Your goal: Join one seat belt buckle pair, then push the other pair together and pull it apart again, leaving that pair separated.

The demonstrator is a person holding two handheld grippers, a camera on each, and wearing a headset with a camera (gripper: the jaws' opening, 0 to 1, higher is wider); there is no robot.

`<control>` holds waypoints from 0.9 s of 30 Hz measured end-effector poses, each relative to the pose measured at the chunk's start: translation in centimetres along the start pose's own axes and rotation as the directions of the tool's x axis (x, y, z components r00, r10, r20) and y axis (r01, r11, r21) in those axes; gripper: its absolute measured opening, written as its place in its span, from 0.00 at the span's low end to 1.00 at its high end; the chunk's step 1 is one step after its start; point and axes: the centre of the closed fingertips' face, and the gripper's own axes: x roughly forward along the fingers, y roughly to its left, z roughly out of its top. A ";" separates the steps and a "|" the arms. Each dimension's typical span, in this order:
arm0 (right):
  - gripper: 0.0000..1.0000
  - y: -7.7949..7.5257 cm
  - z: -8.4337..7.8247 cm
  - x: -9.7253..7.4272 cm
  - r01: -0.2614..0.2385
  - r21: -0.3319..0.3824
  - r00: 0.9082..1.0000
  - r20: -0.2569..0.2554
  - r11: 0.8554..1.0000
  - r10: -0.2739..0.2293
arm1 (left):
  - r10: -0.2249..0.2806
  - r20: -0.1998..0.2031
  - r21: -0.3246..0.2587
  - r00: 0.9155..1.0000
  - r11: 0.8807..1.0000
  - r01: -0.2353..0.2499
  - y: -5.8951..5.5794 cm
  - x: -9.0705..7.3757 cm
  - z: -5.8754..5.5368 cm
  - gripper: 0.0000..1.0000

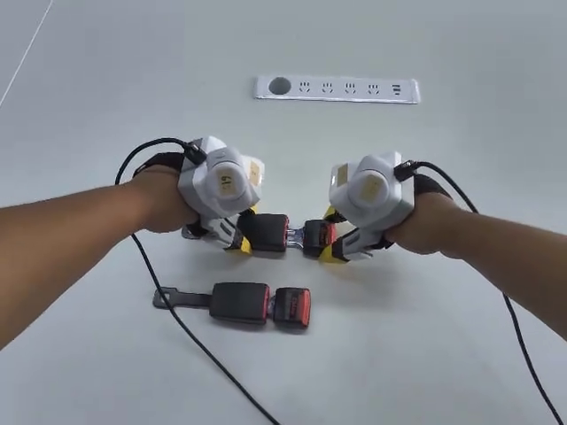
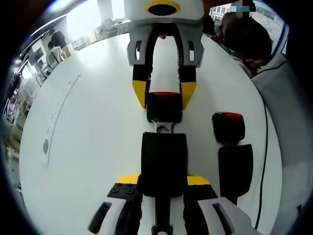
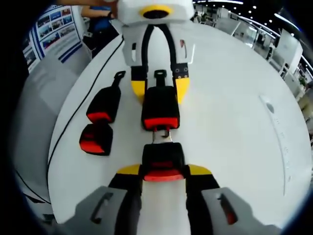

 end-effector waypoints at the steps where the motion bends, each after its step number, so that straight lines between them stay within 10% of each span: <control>1: 0.33 0.0 0.1 0.1 0.006 -0.004 1.000 -0.002 1.000 -0.006 | -0.004 -0.006 0.008 1.000 1.000 0.004 0.1 0.1 0.0 0.33; 27: 0.32 -0.3 1.9 1.0 0.062 0.104 0.998 0.015 0.993 -0.064 | -0.004 -0.012 -0.017 1.000 1.000 0.004 0.2 0.4 -0.3 0.32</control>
